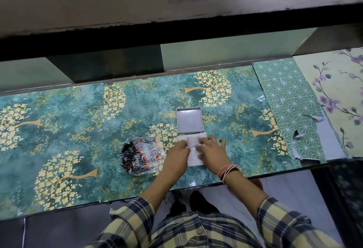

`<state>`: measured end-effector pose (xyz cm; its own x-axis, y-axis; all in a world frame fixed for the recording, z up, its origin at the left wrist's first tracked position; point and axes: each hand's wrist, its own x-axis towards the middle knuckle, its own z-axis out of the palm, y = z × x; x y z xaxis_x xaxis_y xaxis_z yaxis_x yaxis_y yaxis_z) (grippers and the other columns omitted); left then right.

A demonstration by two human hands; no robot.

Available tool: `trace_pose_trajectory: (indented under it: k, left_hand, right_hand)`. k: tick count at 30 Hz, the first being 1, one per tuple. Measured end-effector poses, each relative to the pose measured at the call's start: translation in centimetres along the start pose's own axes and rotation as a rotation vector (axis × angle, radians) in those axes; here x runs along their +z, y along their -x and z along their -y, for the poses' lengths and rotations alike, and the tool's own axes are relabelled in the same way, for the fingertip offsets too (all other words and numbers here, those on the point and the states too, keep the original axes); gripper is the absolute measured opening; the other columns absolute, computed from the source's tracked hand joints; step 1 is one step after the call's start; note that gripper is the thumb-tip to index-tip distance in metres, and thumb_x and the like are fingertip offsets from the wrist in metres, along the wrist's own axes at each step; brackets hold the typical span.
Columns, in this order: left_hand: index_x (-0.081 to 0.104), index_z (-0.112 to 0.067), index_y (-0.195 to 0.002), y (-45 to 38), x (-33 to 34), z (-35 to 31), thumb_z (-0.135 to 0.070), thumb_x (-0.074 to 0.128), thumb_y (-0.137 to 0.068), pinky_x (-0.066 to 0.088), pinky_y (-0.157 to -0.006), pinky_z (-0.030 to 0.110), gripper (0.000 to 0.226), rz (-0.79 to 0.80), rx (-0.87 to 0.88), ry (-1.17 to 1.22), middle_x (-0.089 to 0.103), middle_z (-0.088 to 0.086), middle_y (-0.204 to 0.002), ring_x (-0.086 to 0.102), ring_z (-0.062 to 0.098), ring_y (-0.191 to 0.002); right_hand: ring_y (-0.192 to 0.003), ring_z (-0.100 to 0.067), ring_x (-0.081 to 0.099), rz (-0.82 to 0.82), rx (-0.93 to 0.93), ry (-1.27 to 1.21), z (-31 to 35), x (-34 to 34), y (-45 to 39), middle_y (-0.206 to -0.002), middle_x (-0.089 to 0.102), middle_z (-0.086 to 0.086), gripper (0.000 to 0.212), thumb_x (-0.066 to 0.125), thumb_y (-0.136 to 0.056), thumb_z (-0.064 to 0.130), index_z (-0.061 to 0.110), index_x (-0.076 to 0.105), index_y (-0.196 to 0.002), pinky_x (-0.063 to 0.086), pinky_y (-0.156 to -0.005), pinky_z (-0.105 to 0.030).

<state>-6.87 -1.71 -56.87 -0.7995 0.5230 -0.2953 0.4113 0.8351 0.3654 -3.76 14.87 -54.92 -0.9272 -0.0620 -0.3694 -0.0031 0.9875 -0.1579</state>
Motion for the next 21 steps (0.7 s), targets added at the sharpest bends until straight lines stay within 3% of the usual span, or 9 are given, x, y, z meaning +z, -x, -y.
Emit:
trace_pose_trajectory:
  k: [6, 11, 16, 21]
  left_hand:
    - [0.072, -0.013, -0.117, -0.4, -0.4, -0.1, -0.009, 0.055, -0.092, 0.040, -0.097, 0.044, 0.030, 0.075, -0.010, -0.063, 0.061, 0.007, -0.133, 0.052, 0.032, -0.126]
    - [0.069, -0.007, -0.124, -0.4, -0.9, 0.5, -0.013, 0.062, -0.091, 0.039, -0.106, 0.045, 0.034, -0.014, 0.061, -0.015, 0.058, 0.013, -0.145, 0.048, 0.034, -0.138]
    - [0.056, -0.012, -0.142, -0.5, -0.6, 1.1, -0.025, 0.061, -0.096, 0.029, -0.118, 0.044, 0.049, 0.086, 0.081, -0.072, 0.034, 0.010, -0.166, 0.030, 0.029, -0.153]
    - [0.050, -0.017, -0.147, -1.2, -0.1, 1.2, -0.028, 0.060, -0.097, 0.027, -0.120, 0.049, 0.052, 0.175, 0.043, -0.115, 0.027, 0.005, -0.170, 0.023, 0.025, -0.157]
  right_hand:
    - [-0.140, -0.032, 0.037, 0.058, -0.013, 0.003, -0.1, 0.1, -0.3, -0.142, 0.055, 0.004, 0.030, 0.063, -0.090, 0.026, 0.026, 0.071, -0.119, 0.024, -0.106, -0.058]
    - [-0.139, -0.034, 0.040, -0.001, 0.003, 0.033, -0.6, -0.8, 0.2, -0.142, 0.058, 0.004, 0.034, 0.064, -0.091, 0.028, 0.026, 0.066, -0.125, 0.025, -0.106, -0.060]
    - [-0.149, -0.033, 0.030, 0.060, 0.035, 0.060, -0.8, 0.0, 0.1, -0.161, 0.038, 0.004, 0.054, 0.062, -0.094, 0.032, 0.025, 0.047, -0.145, 0.019, -0.111, -0.064]
    - [-0.151, -0.033, 0.025, 0.141, 0.043, 0.081, -0.7, 0.2, -0.9, -0.164, 0.032, 0.006, 0.058, 0.056, -0.098, 0.036, 0.027, 0.037, -0.152, 0.013, -0.112, -0.067]
